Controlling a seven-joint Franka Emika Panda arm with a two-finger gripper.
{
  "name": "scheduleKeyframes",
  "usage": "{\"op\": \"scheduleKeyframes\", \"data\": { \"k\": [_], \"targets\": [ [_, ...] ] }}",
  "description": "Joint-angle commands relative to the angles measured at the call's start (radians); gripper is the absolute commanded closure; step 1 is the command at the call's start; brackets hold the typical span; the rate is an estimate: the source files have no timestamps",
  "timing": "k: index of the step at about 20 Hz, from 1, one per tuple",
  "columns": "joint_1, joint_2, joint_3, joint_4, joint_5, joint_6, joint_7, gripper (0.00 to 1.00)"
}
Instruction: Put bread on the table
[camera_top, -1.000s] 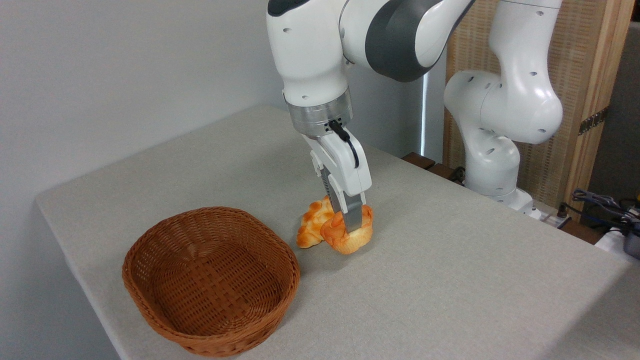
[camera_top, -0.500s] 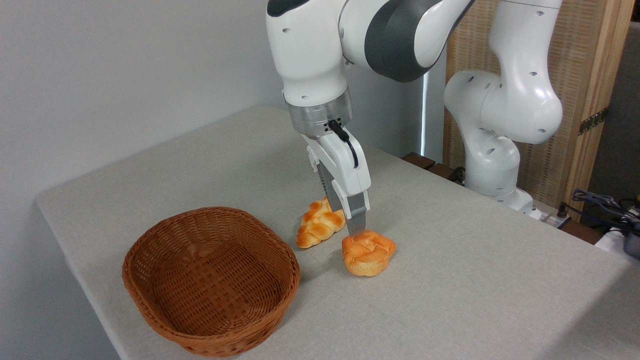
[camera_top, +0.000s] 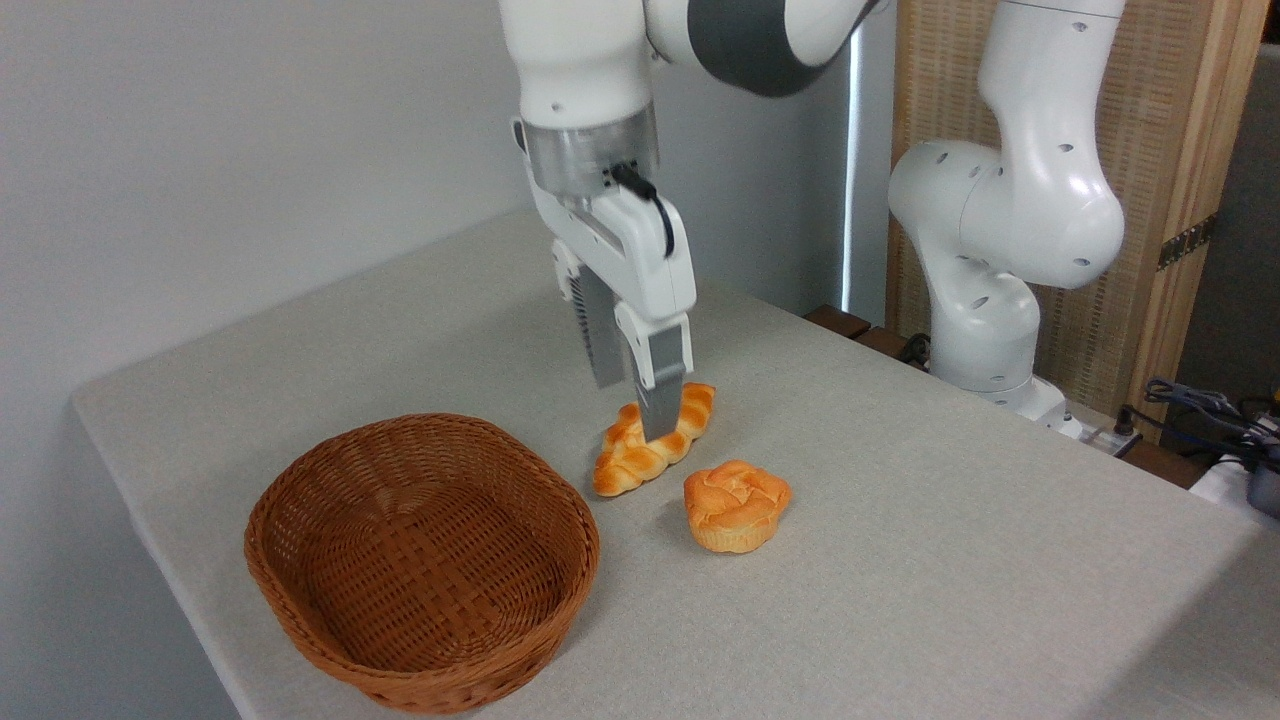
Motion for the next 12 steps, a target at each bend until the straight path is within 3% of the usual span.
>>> {"op": "scheduleKeyframes", "data": {
  "k": [1, 4, 8, 12],
  "targets": [
    [-0.012, 0.024, 0.003, 0.11, 0.002, -0.002, -0.106, 0.0],
    [-0.013, 0.082, 0.003, 0.237, 0.003, -0.013, -0.212, 0.0],
    [-0.013, 0.153, -0.013, 0.357, 0.009, -0.022, -0.258, 0.0],
    [-0.013, 0.225, -0.039, 0.461, 0.015, -0.152, -0.332, 0.0]
  ]
}}
